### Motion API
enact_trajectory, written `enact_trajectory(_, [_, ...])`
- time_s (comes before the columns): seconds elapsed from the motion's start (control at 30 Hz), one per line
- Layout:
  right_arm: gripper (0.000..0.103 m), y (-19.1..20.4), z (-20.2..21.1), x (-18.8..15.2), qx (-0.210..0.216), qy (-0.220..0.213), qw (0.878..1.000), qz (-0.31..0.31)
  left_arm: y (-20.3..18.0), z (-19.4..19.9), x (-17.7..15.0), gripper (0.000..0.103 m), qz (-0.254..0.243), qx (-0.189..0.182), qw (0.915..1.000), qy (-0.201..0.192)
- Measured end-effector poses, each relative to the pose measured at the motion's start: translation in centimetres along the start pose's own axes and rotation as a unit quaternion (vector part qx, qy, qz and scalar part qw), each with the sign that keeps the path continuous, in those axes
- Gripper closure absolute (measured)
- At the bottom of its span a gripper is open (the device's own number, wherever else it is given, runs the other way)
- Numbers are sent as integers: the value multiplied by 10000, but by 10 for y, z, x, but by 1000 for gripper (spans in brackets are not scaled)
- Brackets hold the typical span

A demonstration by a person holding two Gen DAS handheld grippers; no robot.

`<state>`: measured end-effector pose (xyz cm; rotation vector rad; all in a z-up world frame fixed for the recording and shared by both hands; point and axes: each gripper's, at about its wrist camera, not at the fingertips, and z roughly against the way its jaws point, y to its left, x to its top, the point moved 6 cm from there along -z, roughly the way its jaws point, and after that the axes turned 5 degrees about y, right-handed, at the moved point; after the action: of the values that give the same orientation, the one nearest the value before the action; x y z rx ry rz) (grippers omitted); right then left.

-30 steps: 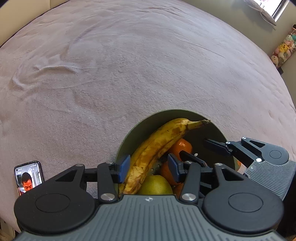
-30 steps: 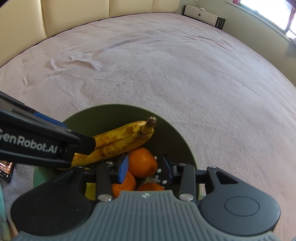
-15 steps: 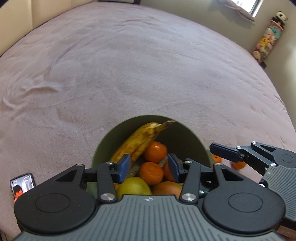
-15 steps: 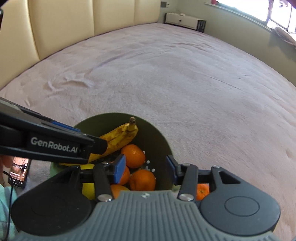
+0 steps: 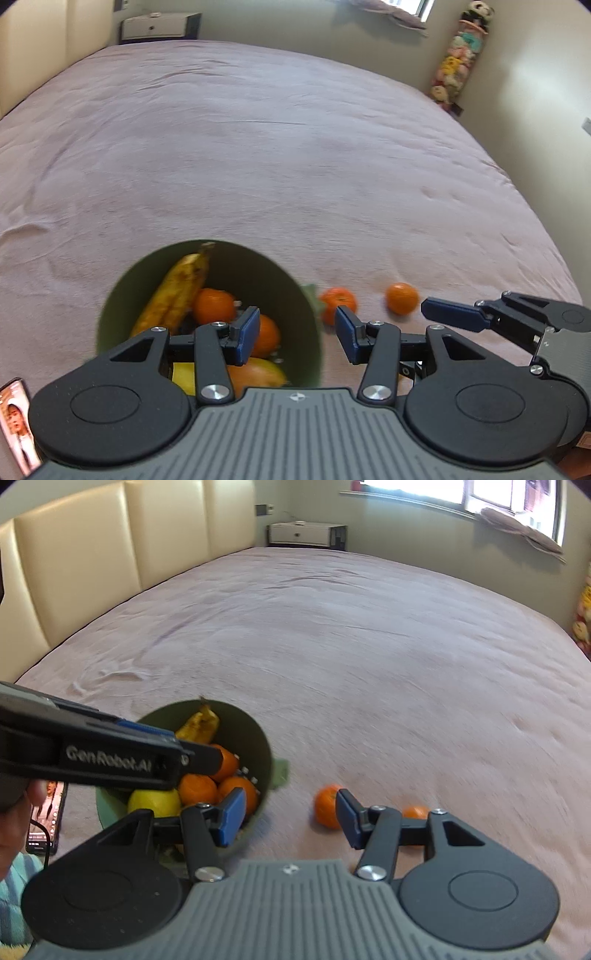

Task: Organize fruits
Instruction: 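Withdraw both tools from the colander toward the small brown fruits, then grasp a small brown fruit with the right gripper while the left gripper grasps another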

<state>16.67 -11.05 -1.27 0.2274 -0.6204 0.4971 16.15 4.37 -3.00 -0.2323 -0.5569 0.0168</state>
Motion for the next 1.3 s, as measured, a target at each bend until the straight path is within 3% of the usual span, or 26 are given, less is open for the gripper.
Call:
enact_trajectory(0.3, [51,-40,17,-37,-313,30,9984,-464,-44,-8,-14,47,-312,-580,9978,-64])
enact_trajectory(0.63, [51,-79,15,-66,-644,124,9938,-894,-83,-23,-35,47,-834,-592,9942,-329])
enact_trajectory(0.93, [52,-87,-4,-83,-880,260,9919,-883,-86,-44,-48,55,-1005,-452,9938,-123])
enact_trajectory(1.07, [54,-87,-15,-86,-726,324,9932,-855,-87,-51,-51,57,-1289,-290,9912,-70])
enact_trajectory(1.2, [68,-80,-32,-83,-450,418,9952,-767,-88,-56,-52,61,-1593,-168,9871,43])
enact_trajectory(1.3, [72,-73,-42,-84,-261,508,9958,-719,-87,-60,-53,65,-1721,-68,9849,167])
